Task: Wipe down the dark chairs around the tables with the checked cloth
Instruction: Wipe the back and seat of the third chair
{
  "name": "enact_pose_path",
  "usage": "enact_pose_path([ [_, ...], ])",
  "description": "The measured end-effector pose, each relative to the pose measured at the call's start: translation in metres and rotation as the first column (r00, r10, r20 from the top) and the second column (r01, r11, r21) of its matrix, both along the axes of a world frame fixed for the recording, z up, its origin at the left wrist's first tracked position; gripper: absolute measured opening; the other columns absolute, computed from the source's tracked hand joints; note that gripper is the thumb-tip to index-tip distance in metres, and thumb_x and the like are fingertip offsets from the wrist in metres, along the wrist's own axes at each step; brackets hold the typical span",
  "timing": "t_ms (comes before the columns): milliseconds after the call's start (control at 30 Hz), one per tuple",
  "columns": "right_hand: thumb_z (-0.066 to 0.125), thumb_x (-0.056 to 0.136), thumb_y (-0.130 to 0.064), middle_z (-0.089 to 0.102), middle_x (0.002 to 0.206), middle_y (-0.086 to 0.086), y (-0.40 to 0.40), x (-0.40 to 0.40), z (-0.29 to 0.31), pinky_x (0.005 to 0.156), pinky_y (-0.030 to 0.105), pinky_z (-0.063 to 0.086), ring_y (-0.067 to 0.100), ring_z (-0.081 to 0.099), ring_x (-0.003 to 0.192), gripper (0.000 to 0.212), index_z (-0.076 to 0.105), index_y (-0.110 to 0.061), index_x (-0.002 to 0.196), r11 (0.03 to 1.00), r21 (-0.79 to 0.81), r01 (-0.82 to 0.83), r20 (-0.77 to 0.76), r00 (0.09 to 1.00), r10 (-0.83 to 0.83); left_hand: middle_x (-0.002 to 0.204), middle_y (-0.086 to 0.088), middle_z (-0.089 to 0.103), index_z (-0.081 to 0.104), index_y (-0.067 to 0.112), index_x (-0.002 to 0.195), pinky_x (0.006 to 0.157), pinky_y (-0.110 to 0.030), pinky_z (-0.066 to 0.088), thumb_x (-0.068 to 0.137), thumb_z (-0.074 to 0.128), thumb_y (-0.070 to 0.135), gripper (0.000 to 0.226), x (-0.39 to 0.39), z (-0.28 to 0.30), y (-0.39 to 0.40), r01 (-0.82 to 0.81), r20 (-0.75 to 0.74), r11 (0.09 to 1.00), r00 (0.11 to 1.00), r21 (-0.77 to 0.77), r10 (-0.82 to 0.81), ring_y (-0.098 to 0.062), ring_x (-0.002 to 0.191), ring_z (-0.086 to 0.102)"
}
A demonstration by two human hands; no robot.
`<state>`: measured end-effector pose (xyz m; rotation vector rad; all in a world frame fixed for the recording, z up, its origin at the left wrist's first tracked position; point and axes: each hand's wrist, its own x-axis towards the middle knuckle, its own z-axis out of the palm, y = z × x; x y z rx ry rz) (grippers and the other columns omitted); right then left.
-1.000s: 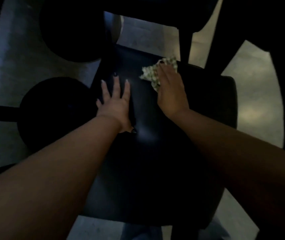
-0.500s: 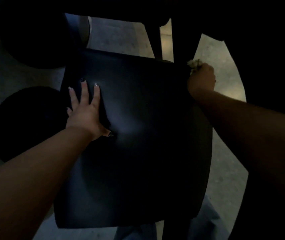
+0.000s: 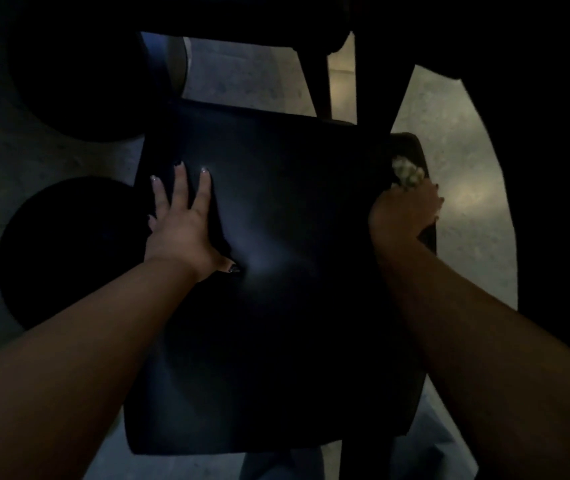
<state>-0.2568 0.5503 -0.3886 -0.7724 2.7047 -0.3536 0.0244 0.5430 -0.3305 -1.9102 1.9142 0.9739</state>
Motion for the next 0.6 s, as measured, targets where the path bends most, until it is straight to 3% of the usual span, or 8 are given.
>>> enact_pose_path([
  [100, 0.036, 0.095, -0.015, 0.026, 0.152, 0.019, -0.021, 0.055, 0.005, 0.116, 0.04, 0.0, 0.031, 0.019, 0.142, 0.052, 0.029, 0.001, 0.144, 0.999, -0.016, -0.044, -0.043, 0.998, 0.043, 0.155, -0.004, -0.034, -0.029, 0.03, 0.147, 0.117, -0.054, 0.017, 0.046, 0.096, 0.031, 0.161, -0.001, 0.001, 0.003, -0.132, -0.046, 0.99, 0.99, -0.057, 0.13, -0.031, 0.147, -0.016],
  [233, 0.037, 0.091, -0.013, 0.026, 0.152, 0.024, -0.021, 0.128, -0.004, 0.117, 0.044, 0.001, 0.038, 0.018, 0.143, 0.056, 0.03, 0.003, 0.145, 0.844, -0.172, -0.509, -0.092, 0.861, 0.5, 0.158, -0.011, -0.026, -0.022, 0.011, 0.15, 0.119, -0.043, 0.004, 0.047, 0.096, 0.036, 0.159, 0.003, -0.005, 0.006, -0.189, -0.015, 0.981, 0.982, -0.05, 0.188, -0.035, 0.145, -0.021],
  [300, 0.037, 0.087, -0.011, 0.035, 0.148, 0.023, -0.016, 0.138, -0.004, 0.118, 0.048, 0.011, 0.038, 0.026, 0.141, 0.056, 0.038, 0.004, 0.141, 0.634, -0.222, -0.741, -0.088, 0.663, 0.744, 0.158, -0.012, -0.025, -0.019, 0.008, 0.151, 0.119, -0.039, 0.001, 0.05, 0.094, 0.039, 0.155, 0.005, -0.007, 0.006, -0.163, -0.008, 0.986, 0.987, -0.037, 0.163, -0.034, 0.145, -0.021],
  [367, 0.035, 0.084, -0.009, 0.041, 0.145, 0.023, -0.005, 0.131, -0.004, 0.115, 0.054, 0.022, 0.041, 0.031, 0.138, 0.056, 0.043, 0.005, 0.137, 0.289, -0.248, -0.925, -0.107, 0.323, 0.94, 0.158, -0.012, -0.025, -0.019, 0.007, 0.15, 0.119, -0.038, 0.001, 0.051, 0.093, 0.04, 0.154, 0.006, -0.007, 0.006, -0.155, -0.012, 0.987, 0.988, -0.033, 0.155, -0.034, 0.145, -0.022],
  [433, 0.033, 0.081, -0.009, 0.043, 0.142, 0.025, -0.002, 0.112, -0.006, 0.11, 0.056, 0.025, 0.045, 0.033, 0.136, 0.058, 0.045, 0.006, 0.135, -0.06, -0.198, -0.978, -0.11, -0.039, 0.993, 0.158, -0.012, -0.025, -0.02, 0.007, 0.15, 0.118, -0.037, 0.0, 0.051, 0.093, 0.04, 0.154, 0.007, -0.007, 0.006, -0.151, -0.014, 0.988, 0.988, -0.036, 0.151, -0.034, 0.145, -0.022],
  [467, 0.031, 0.081, -0.01, 0.043, 0.142, 0.026, -0.008, 0.103, -0.007, 0.109, 0.057, 0.026, 0.046, 0.033, 0.135, 0.058, 0.046, 0.006, 0.135, -0.162, -0.164, -0.973, -0.107, -0.145, 0.984, 0.158, -0.012, -0.026, -0.02, 0.007, 0.15, 0.118, -0.036, -0.001, 0.051, 0.093, 0.041, 0.154, 0.007, -0.007, 0.007, -0.151, -0.018, 0.988, 0.988, -0.039, 0.151, -0.034, 0.145, -0.022],
  [533, 0.025, 0.084, -0.013, 0.04, 0.143, 0.028, -0.033, 0.086, -0.006, 0.112, 0.055, 0.024, 0.046, 0.033, 0.135, 0.058, 0.045, 0.007, 0.135, -0.158, -0.152, -0.976, -0.096, -0.144, 0.985, 0.158, -0.011, -0.025, -0.019, 0.007, 0.15, 0.118, -0.035, -0.003, 0.049, 0.093, 0.043, 0.155, 0.008, -0.008, 0.006, -0.153, -0.024, 0.987, 0.988, -0.039, 0.152, -0.033, 0.145, -0.021],
  [600, 0.022, 0.085, -0.012, 0.034, 0.146, 0.028, -0.062, 0.076, -0.005, 0.116, 0.046, 0.013, 0.044, 0.027, 0.139, 0.06, 0.039, 0.007, 0.139, 0.092, -0.177, -0.98, -0.045, 0.101, 0.994, 0.158, -0.011, -0.024, -0.018, 0.007, 0.151, 0.116, -0.032, -0.004, 0.049, 0.093, 0.043, 0.155, 0.009, -0.009, 0.007, -0.161, -0.028, 0.986, 0.987, -0.047, 0.16, -0.033, 0.145, -0.021],
])
